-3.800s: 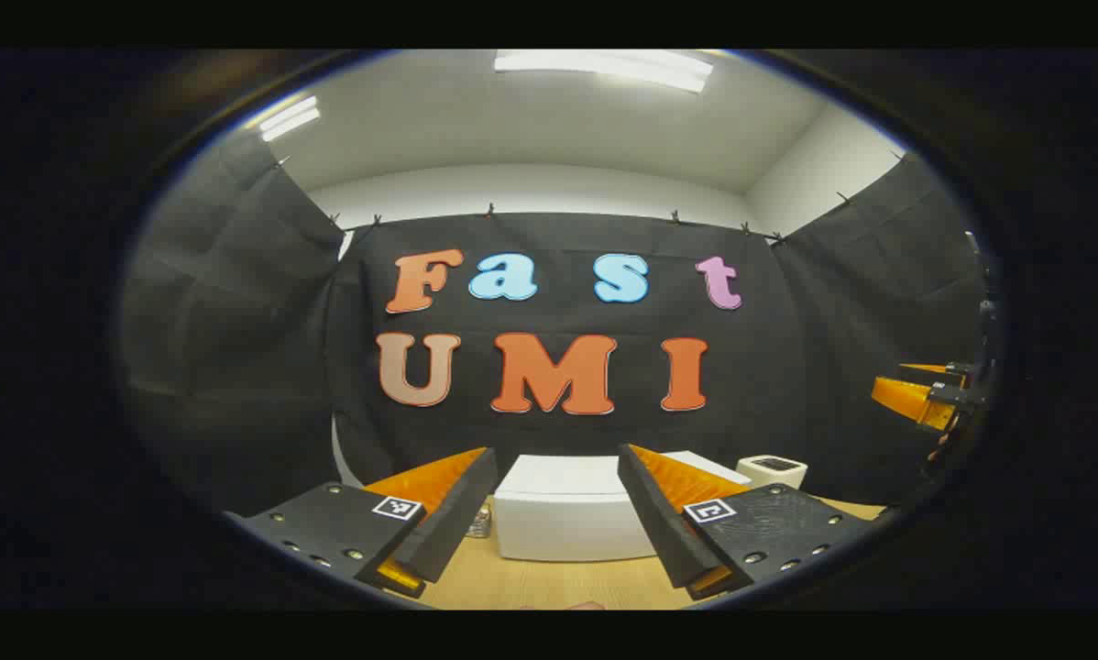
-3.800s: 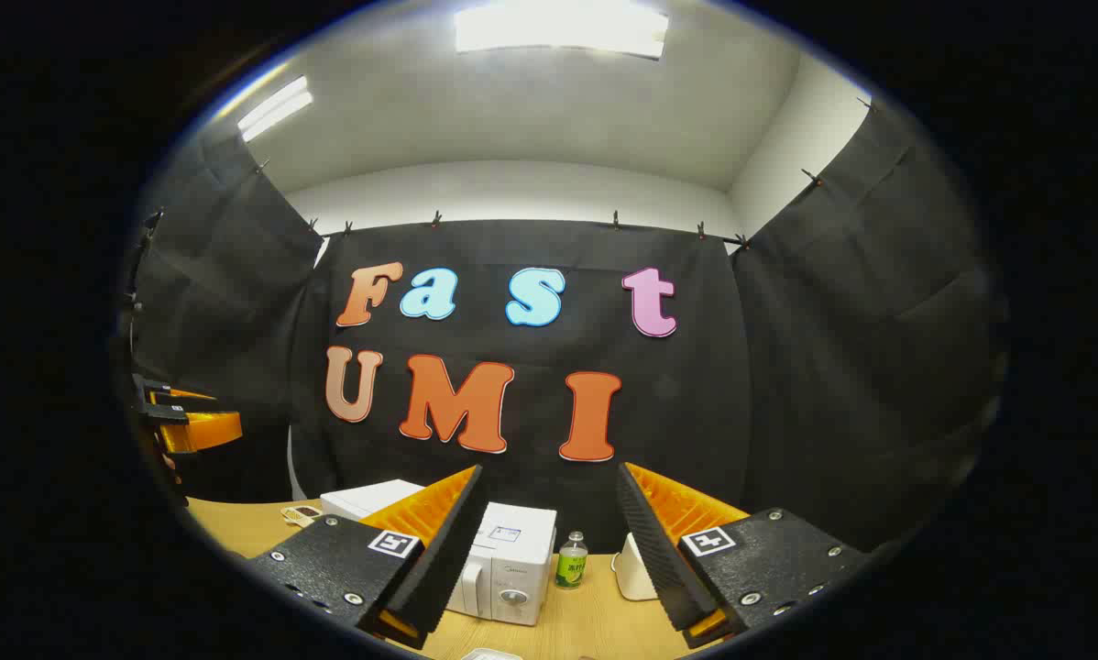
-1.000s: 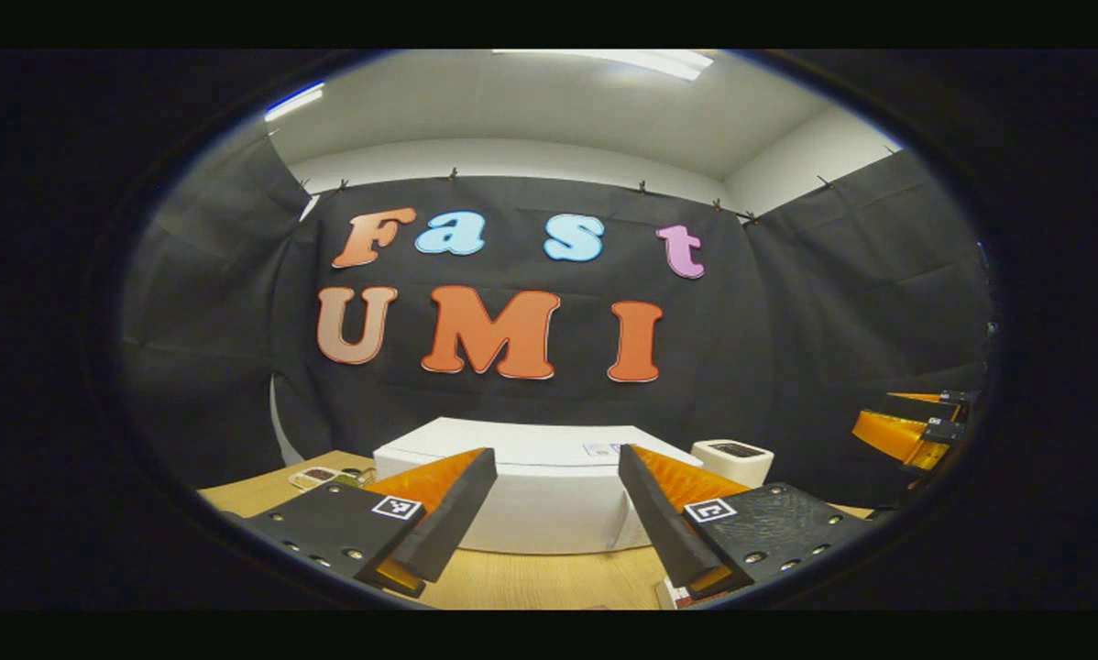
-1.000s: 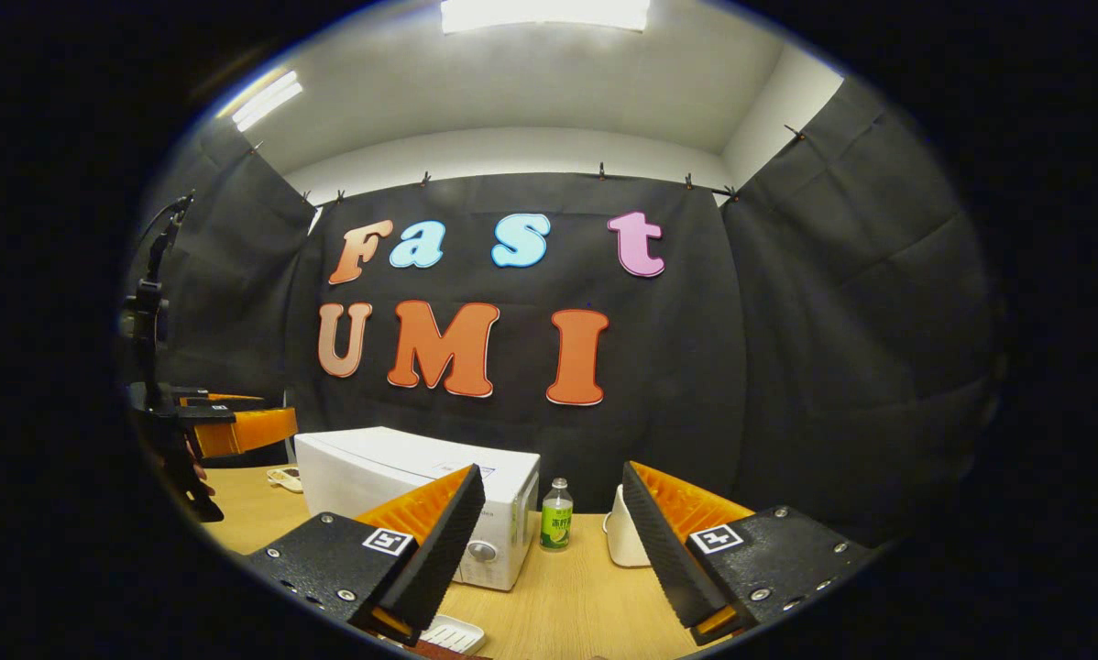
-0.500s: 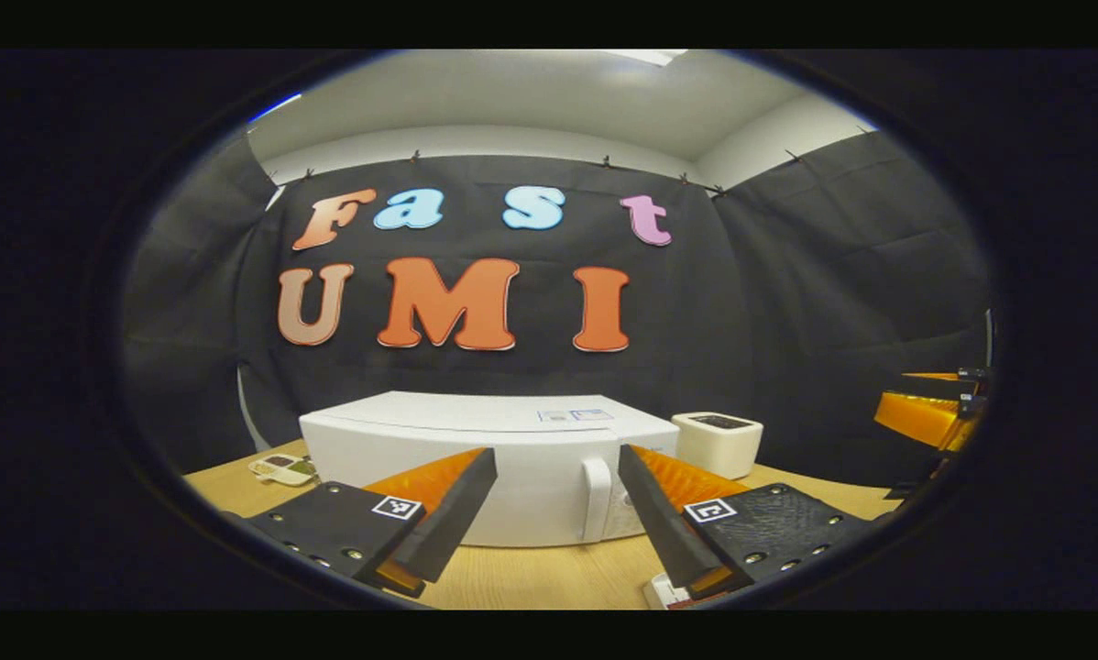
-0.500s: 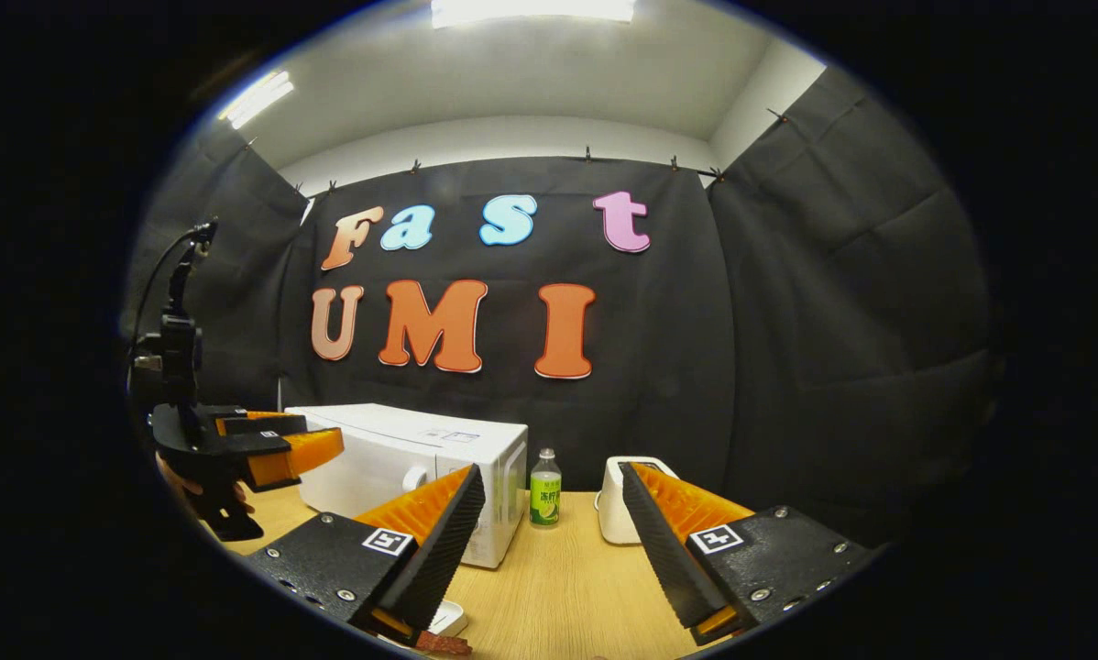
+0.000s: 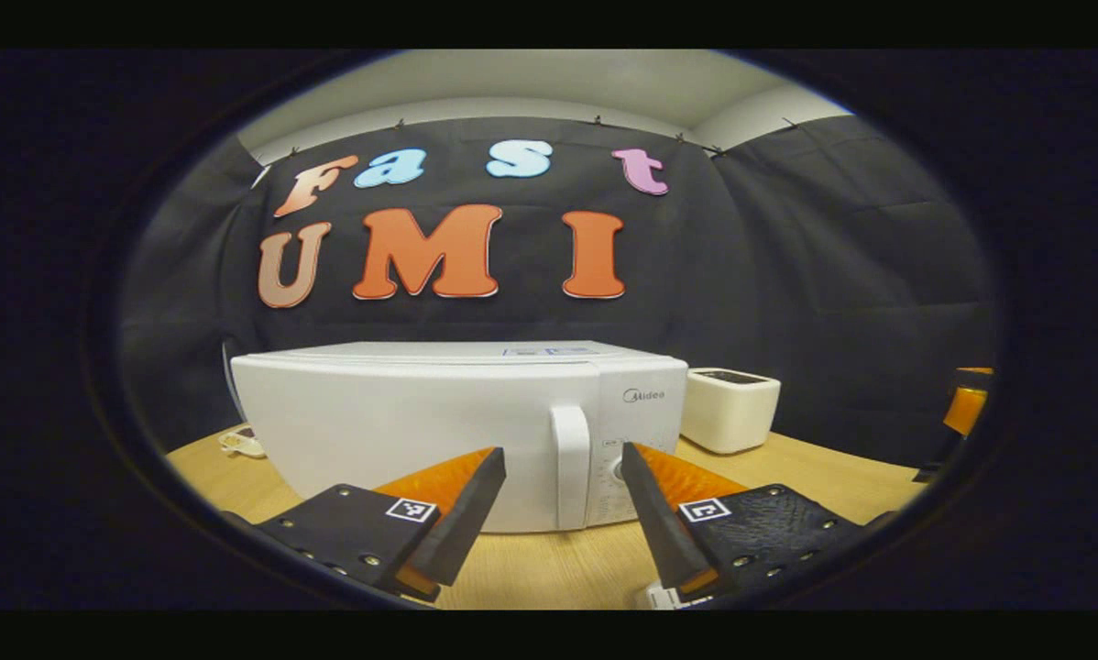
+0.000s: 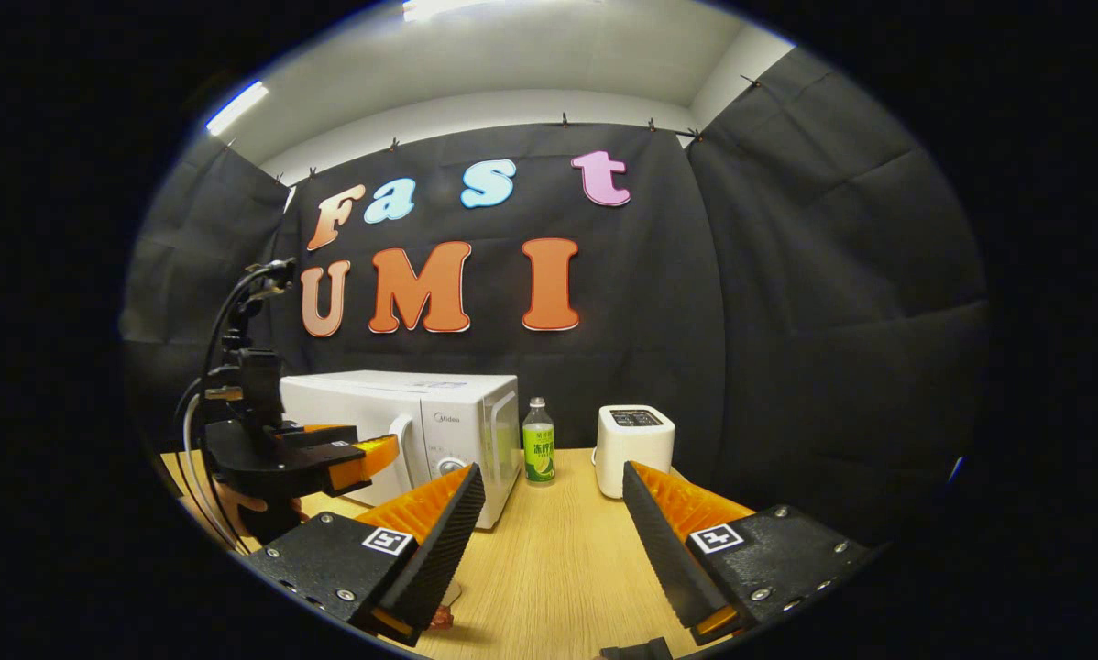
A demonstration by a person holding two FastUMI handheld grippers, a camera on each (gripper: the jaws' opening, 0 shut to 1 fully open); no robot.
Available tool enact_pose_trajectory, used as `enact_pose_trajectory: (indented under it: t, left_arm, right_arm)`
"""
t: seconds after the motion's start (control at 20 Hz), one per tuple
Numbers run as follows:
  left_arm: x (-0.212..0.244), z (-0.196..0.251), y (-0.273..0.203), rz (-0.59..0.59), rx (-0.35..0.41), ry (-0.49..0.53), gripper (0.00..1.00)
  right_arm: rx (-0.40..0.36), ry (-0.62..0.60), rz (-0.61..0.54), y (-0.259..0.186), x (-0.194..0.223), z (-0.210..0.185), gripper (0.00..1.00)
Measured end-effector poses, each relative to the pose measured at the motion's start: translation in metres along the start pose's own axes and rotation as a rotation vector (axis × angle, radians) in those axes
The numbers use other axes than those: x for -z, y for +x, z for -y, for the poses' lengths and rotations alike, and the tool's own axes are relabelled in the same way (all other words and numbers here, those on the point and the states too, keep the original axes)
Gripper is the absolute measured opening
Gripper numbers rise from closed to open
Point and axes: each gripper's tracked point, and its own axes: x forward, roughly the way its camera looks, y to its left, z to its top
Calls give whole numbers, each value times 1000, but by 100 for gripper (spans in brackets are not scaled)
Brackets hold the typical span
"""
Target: Open the microwave oven with the left hand, put the food in, and close the microwave oven.
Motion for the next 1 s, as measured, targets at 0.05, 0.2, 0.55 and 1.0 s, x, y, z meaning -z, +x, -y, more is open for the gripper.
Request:
enact_pose_trajectory:
  t: [0.05, 0.2, 0.55, 1.0]
  left_arm:
    - [7, 1, 7, -12, -4, -3, 78]
    - [22, -1, 24, -46, -23, -6, 71]
    - [55, 8, 42, -123, -17, -60, 35]
    - [55, 10, 43, -104, -57, -24, 13]
  right_arm:
    - [1, -1, -8, -1, 5, 0, 94]
    - [8, 3, -31, -2, 17, 4, 94]
    - [17, 21, -60, -1, 34, 14, 94]
    - [14, 33, -112, -7, 54, 7, 94]
